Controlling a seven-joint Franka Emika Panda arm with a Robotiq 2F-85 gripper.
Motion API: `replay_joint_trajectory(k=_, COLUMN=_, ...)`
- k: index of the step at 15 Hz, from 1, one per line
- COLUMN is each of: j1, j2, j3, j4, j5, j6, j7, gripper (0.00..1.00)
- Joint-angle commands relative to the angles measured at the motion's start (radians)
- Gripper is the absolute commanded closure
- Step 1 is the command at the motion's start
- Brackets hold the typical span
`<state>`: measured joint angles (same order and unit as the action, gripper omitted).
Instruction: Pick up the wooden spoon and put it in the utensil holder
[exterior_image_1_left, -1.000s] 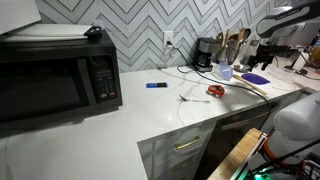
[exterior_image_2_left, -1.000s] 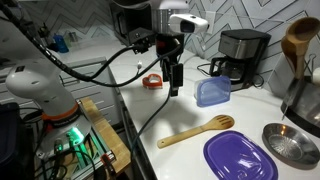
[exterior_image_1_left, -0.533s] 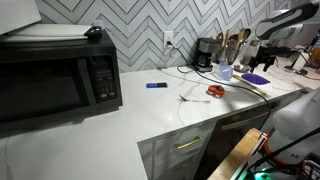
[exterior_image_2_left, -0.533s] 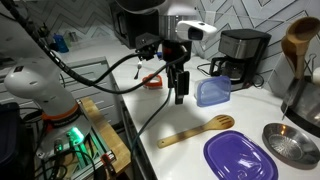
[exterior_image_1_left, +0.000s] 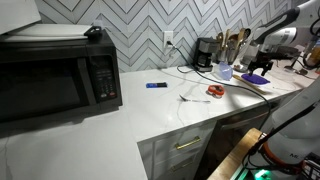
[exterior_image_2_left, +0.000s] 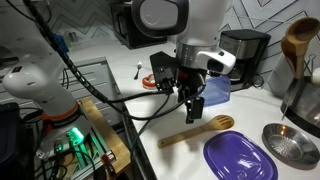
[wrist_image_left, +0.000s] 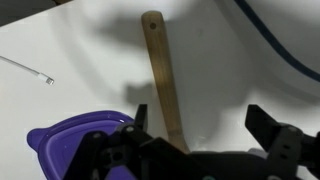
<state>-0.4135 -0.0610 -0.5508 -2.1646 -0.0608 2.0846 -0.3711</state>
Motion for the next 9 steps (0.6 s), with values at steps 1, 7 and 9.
replay_joint_trajectory(k=1, j1=-0.034, j2=0.105, j3=-0.001, j4=0.049, j5=0.087, j6=0.035, j7=-0.095, gripper=0.0)
replay_joint_trajectory(k=7, j1=-0.083, j2=0.207, j3=0.034, j4=0.09, j5=0.168, j6=0.084, j7=-0.202, gripper=0.0)
replay_joint_trajectory(k=9, j1=-0.1, j2=0.229, j3=0.053, j4=0.103, j5=0.184, j6=0.081, j7=-0.237, gripper=0.0)
